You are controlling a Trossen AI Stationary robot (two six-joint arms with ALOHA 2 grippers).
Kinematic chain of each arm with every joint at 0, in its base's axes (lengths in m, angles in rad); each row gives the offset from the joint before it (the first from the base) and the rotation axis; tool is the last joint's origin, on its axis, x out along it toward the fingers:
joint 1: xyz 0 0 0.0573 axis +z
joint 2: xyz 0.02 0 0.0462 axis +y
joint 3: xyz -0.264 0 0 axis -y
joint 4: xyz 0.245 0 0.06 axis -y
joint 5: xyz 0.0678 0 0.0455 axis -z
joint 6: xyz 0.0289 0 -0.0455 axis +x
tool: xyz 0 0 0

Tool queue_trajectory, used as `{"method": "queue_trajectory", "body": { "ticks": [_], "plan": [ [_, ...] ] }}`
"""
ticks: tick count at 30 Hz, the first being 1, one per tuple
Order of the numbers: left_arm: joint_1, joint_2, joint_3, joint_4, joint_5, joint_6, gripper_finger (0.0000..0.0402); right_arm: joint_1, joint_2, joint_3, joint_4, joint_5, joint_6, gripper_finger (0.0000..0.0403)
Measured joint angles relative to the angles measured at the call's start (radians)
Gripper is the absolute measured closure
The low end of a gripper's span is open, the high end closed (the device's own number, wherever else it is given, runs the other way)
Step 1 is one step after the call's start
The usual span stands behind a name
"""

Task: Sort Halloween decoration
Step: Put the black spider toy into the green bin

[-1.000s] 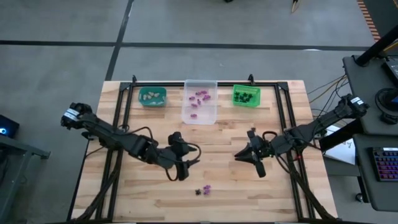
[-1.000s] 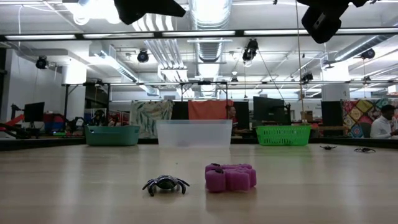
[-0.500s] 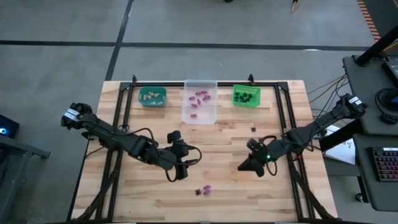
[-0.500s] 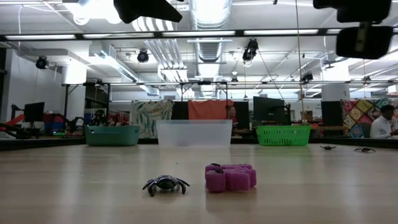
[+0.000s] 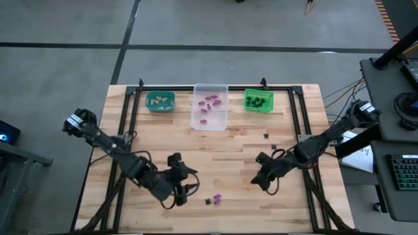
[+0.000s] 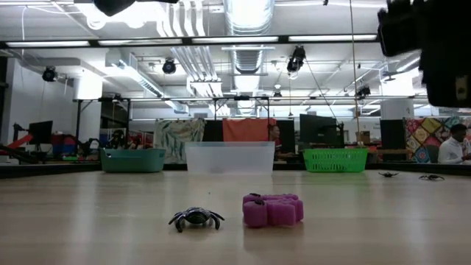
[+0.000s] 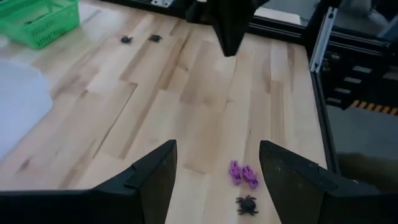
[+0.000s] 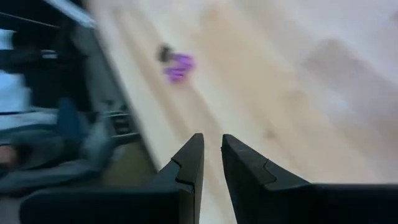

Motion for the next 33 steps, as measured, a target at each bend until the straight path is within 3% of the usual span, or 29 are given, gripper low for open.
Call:
{"method": "queue_trajectory", "body": {
  "ticks": [7,11,14,17,26,33],
  "plan": [
    [-0.055,0.000,-0.043,-0.002,-0.112,-0.139,0.0190,-0.051,-0.015,0.000,-0.329,0.010,-0.007,0.0351],
    [-0.055,0.000,-0.044,0.016,-0.139,-0.144,0.0190,-0.103,-0.031,0.000,-0.505,0.156,-0.023,0.0351],
    [-0.044,0.000,-0.036,0.085,-0.214,-0.080,0.0190,-0.177,-0.036,0.000,-0.575,0.277,-0.001,0.0351],
    [-0.024,0.000,-0.014,0.155,-0.265,0.057,0.0190,-0.286,-0.035,0.000,-0.629,0.288,0.013,0.0351],
    [0.092,0.000,0.000,0.152,-0.221,0.419,0.0190,-0.594,-0.034,0.000,-0.609,0.291,-0.291,0.0351],
    [0.174,0.000,-0.047,0.148,-0.076,0.437,0.0195,-0.649,-0.022,0.000,-0.604,0.270,-0.336,0.0346]
  ]
}}
